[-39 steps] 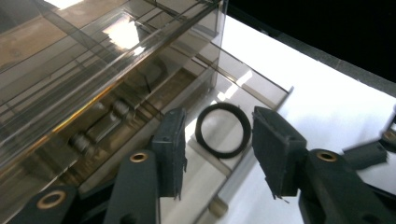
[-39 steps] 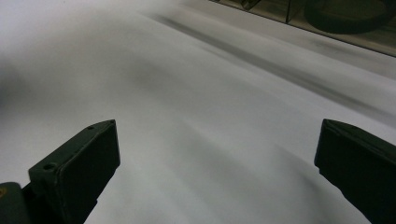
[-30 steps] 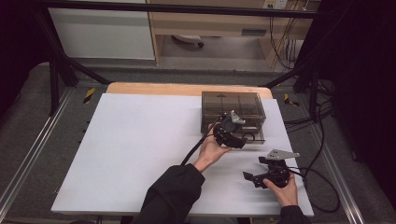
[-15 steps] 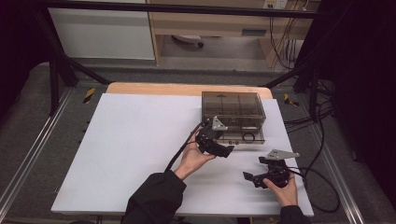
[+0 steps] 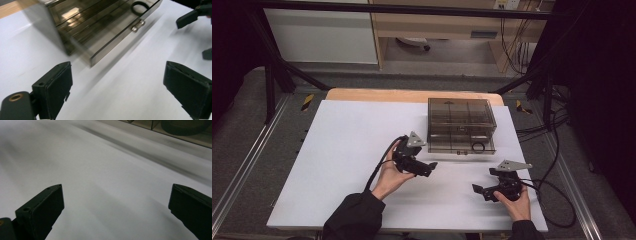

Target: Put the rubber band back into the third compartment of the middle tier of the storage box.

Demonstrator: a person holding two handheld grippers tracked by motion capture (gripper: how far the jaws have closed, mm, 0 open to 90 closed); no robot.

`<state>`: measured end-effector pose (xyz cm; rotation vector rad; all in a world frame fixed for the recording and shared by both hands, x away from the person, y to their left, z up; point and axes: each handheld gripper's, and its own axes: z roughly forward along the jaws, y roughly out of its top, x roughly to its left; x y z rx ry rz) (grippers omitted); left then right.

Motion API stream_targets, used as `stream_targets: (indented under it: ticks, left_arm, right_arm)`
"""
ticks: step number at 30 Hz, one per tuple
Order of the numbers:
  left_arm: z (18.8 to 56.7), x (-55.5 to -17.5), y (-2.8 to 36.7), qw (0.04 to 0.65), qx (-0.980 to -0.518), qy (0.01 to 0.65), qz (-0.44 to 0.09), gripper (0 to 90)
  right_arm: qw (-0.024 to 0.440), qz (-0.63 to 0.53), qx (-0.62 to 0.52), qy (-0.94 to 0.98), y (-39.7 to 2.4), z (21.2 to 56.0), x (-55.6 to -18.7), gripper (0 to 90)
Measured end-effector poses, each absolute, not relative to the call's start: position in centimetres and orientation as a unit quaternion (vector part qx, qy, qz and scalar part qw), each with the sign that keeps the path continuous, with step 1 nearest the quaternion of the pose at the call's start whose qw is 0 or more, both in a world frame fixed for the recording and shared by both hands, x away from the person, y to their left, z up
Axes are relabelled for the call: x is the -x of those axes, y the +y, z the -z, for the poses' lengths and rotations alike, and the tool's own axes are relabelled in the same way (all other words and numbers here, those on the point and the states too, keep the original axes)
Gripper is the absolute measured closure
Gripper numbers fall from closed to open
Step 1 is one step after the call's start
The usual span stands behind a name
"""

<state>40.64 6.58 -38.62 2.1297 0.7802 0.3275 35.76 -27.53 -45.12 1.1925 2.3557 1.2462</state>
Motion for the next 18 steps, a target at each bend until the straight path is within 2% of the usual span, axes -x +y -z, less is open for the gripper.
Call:
stream_targets:
  ticks: [18]
  left_arm:
    - [40.7,-38.8,16.6,0.411,-0.826,0.354,-0.151,6.9]
  right_arm:
    - [0.115,-0.422,-0.407,0.802,-27.6,45.1,-35.8,0.7]
